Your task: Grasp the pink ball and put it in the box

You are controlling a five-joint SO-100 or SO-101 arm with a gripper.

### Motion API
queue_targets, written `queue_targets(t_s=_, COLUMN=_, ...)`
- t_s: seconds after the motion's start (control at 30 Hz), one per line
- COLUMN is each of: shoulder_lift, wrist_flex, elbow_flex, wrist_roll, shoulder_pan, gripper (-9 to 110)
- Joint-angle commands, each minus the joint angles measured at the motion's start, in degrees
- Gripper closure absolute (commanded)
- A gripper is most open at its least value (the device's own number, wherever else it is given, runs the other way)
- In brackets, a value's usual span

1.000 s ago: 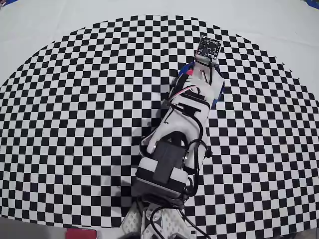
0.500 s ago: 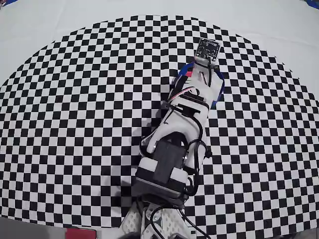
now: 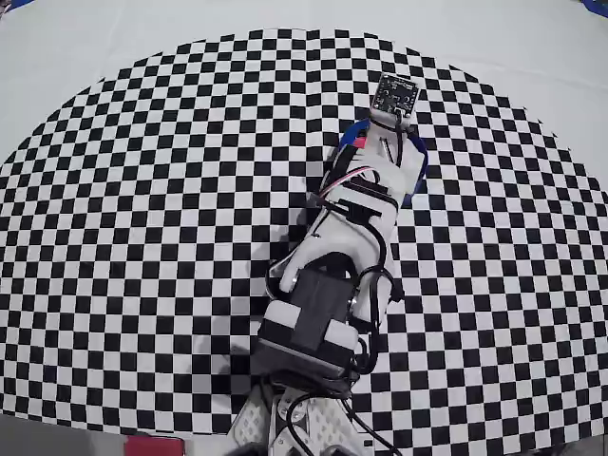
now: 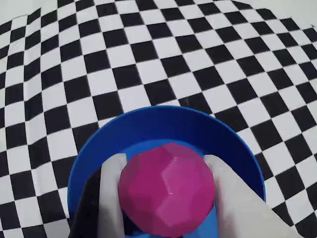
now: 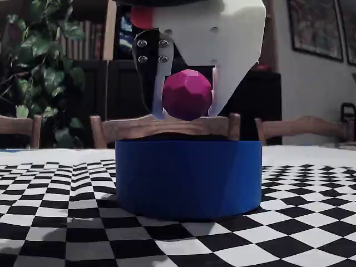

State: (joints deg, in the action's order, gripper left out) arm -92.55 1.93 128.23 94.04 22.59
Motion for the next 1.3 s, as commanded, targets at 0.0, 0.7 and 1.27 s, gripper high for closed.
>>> queue_targets(t_s=0.0, shoulder_lift=-2.3, wrist_flex=1.1, elbow_flex=0.0, wrist_roll=-0.3, shoulder_pan=0.4, gripper=101)
queue_targets(t_s=0.7, shoulder_lift=-2.1, wrist_flex=1.6, elbow_flex=0.4, wrist_roll=-0.3, shoulder_pan=0.3, gripper=101)
queue_targets(t_s=1.27, shoulder_lift=-2.1, wrist_flex=2.1, elbow_flex=0.4, wrist_roll=-0.3, shoulder_pan=0.2, gripper=101)
